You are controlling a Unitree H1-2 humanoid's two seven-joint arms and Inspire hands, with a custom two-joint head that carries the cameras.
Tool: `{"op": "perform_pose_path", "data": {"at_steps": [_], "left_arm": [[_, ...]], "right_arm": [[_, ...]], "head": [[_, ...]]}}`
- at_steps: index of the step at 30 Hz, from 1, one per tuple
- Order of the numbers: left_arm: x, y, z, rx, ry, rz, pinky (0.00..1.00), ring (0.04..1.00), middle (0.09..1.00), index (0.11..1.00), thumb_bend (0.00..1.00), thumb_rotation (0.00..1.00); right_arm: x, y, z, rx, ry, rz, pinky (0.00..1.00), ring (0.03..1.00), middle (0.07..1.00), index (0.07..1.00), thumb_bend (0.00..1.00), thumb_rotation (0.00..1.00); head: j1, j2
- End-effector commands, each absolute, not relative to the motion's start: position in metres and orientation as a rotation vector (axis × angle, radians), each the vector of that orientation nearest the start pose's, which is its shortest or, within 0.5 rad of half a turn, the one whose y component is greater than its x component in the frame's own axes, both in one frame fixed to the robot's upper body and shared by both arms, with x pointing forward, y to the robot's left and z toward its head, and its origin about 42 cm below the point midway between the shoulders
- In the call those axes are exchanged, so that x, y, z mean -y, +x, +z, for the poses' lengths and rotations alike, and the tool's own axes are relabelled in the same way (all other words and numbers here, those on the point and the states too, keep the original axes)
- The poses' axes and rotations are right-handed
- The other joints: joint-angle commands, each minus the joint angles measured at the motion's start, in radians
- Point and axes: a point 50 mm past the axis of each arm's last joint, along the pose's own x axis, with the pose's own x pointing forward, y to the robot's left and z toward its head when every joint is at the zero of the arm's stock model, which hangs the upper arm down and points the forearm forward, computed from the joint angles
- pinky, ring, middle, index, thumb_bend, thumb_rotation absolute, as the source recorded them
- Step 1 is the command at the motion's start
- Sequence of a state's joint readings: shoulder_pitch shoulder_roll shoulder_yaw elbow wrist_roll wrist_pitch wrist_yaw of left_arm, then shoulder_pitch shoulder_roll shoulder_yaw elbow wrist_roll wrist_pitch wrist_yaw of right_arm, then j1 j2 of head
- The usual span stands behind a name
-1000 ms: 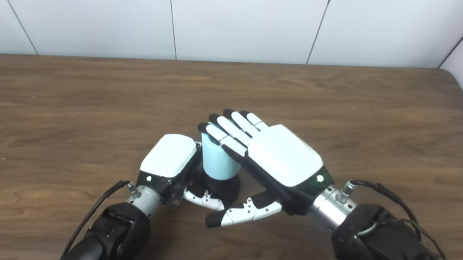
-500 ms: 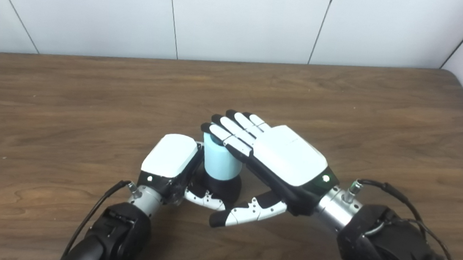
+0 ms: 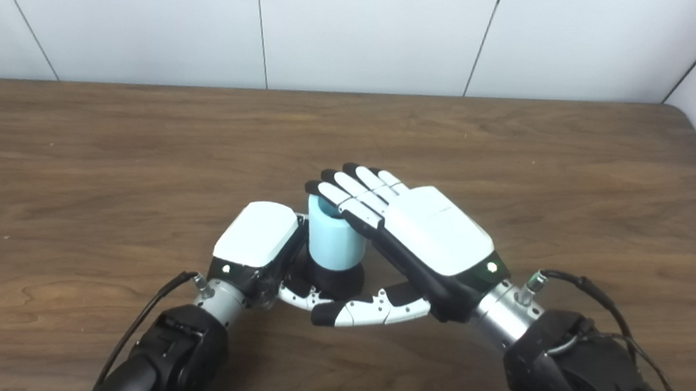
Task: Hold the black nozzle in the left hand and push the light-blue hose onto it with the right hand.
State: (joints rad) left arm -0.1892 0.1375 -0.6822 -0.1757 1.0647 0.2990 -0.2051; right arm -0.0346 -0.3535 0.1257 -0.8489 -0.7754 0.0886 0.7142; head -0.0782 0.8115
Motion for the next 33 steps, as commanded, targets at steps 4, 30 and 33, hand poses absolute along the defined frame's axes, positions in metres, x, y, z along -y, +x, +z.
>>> {"op": "perform_pose_path", "data": {"at_steps": [4, 30, 33], "left_arm": [[-0.068, 0.247, 0.103, 0.094, 1.238, -0.755, 0.44, 0.471, 0.499, 0.481, 0.5, 0.0], [-0.07, 0.247, 0.104, 0.076, 1.241, -0.759, 0.46, 0.476, 0.514, 0.477, 0.5, 0.0], [-0.07, 0.247, 0.104, 0.079, 1.247, -0.755, 0.46, 0.472, 0.524, 0.473, 0.5, 0.0]], "right_arm": [[0.216, 0.209, 0.305, 0.568, -1.25, 0.41, 0.99, 1.0, 0.971, 0.933, 0.56, 1.0], [0.223, 0.197, 0.311, 0.612, -1.304, 0.433, 0.96, 0.986, 0.953, 0.892, 0.57, 1.0], [0.224, 0.195, 0.309, 0.604, -1.307, 0.442, 0.95, 0.988, 0.956, 0.884, 0.58, 1.0]], "head": [[0.003, 0.002], [0.001, 0.012], [0.002, 0.012]]}}
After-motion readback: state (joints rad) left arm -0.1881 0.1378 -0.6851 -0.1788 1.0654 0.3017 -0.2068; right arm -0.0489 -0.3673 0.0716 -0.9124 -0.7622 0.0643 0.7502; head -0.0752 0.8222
